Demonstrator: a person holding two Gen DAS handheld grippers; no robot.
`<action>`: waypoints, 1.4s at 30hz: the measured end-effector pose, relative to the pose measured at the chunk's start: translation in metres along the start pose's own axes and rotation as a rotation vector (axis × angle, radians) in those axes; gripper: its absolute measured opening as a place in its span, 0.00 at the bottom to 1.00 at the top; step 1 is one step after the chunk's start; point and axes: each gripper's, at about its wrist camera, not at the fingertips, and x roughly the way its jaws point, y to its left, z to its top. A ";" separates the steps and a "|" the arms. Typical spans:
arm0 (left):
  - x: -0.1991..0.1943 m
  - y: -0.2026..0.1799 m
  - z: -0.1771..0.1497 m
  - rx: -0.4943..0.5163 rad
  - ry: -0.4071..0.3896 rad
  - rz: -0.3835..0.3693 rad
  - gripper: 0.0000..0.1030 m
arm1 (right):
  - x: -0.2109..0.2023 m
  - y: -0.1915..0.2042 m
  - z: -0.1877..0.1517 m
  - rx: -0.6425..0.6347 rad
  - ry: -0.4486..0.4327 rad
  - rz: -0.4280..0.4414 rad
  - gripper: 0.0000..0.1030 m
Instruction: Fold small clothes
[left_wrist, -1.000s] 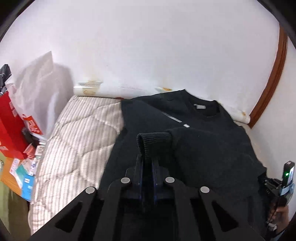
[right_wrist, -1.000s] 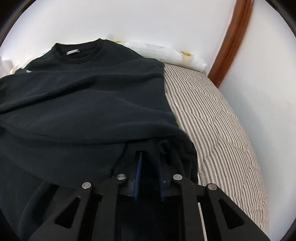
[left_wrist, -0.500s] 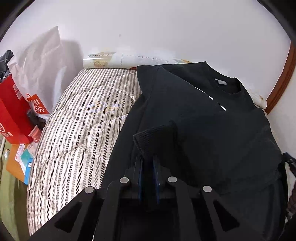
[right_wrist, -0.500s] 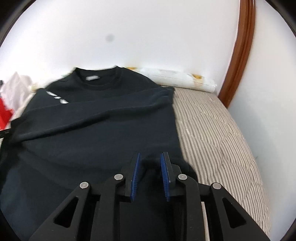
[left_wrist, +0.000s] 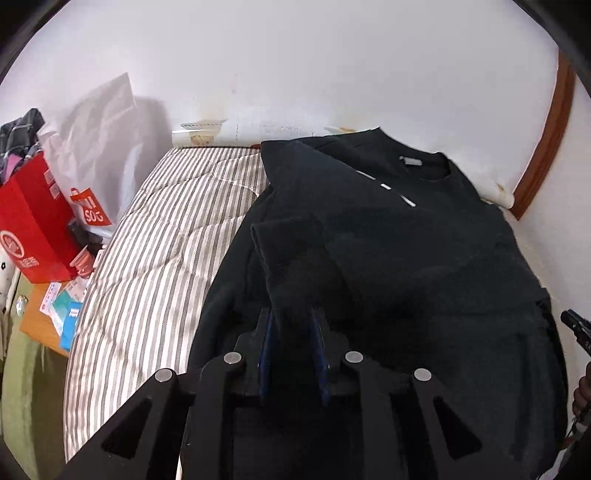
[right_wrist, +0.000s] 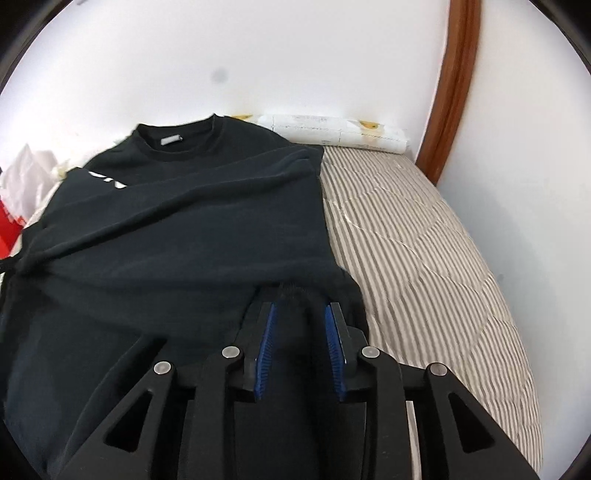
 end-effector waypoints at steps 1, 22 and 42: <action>-0.005 -0.001 -0.003 0.001 -0.002 0.002 0.19 | -0.009 0.000 -0.004 -0.001 -0.008 -0.003 0.31; -0.072 0.004 -0.106 -0.001 0.043 0.048 0.49 | -0.070 -0.035 -0.109 0.106 0.022 0.008 0.43; -0.087 0.048 -0.145 -0.111 0.002 0.078 0.55 | -0.092 -0.027 -0.114 0.046 -0.035 0.021 0.48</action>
